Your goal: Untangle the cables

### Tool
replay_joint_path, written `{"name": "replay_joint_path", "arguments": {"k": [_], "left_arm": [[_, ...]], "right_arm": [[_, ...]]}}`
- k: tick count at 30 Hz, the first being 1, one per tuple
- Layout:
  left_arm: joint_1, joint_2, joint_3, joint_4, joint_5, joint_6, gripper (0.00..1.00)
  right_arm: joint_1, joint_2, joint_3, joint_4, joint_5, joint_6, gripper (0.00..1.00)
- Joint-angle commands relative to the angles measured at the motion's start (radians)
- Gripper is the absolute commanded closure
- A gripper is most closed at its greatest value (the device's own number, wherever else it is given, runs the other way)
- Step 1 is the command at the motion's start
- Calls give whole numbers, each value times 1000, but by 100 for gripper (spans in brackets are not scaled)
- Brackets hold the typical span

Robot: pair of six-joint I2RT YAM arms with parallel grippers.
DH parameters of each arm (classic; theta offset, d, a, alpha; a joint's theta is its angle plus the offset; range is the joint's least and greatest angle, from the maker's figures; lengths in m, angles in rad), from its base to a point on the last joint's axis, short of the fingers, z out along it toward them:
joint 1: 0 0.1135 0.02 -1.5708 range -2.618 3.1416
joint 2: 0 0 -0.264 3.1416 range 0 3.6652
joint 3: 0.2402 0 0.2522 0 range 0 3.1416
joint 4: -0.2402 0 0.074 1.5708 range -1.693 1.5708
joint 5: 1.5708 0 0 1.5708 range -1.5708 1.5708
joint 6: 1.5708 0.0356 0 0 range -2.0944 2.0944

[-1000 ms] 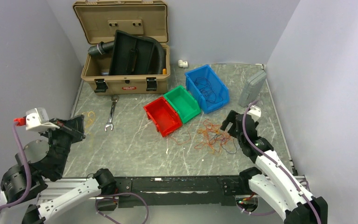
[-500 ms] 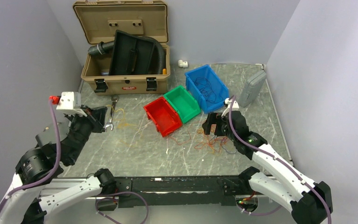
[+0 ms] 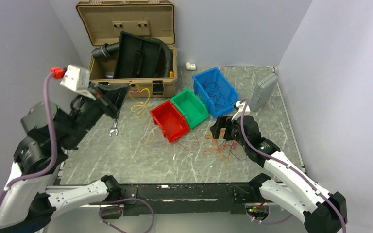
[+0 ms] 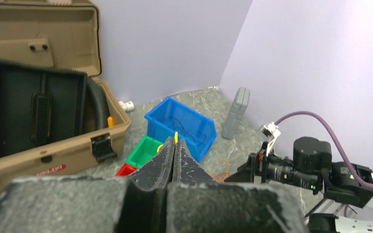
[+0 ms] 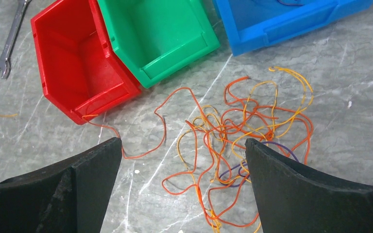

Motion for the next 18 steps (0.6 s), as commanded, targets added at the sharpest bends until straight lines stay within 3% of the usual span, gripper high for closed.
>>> {"name": "replay_joint_path", "arguments": {"k": [1, 12, 18], "left_arm": [[1, 135, 145, 53, 54, 77, 100], [5, 392, 386, 118, 8, 207, 100], [45, 478, 404, 147, -25, 265, 100]], "right_arm": [[4, -27, 4, 33, 24, -21, 0], [3, -85, 1, -6, 69, -47, 0], [4, -99, 0, -19, 83, -55, 0]]}}
